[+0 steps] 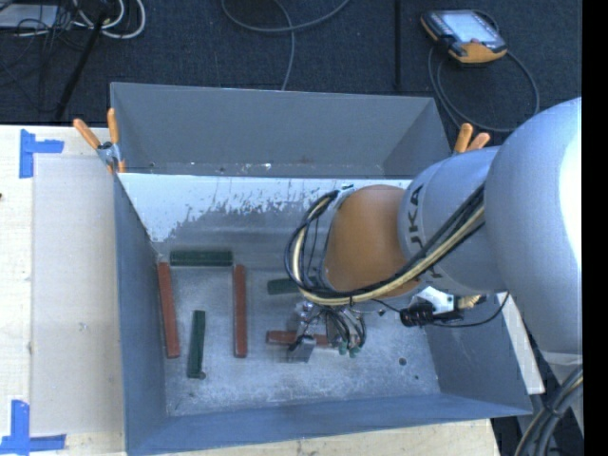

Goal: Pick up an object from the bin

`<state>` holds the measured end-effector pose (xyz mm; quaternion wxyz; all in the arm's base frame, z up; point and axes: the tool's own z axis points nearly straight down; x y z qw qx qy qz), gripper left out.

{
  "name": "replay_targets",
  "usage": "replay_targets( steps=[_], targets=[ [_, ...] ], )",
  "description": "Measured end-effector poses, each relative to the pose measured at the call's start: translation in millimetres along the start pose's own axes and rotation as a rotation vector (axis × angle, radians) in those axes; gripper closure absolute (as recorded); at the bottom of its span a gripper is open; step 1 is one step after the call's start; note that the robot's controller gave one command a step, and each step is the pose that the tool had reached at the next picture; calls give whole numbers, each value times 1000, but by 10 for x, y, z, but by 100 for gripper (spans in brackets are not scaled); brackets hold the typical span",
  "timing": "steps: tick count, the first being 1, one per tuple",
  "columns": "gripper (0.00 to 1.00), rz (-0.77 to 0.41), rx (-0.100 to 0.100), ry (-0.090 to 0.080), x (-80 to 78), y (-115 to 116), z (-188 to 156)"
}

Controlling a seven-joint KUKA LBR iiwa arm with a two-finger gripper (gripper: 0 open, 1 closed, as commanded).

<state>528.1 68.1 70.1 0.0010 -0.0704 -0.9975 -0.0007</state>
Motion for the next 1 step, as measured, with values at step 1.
replay_targets(
  steps=[1],
  targets=[
    [100, 28, 2, 2, 194, 151, -2012]
  ],
)
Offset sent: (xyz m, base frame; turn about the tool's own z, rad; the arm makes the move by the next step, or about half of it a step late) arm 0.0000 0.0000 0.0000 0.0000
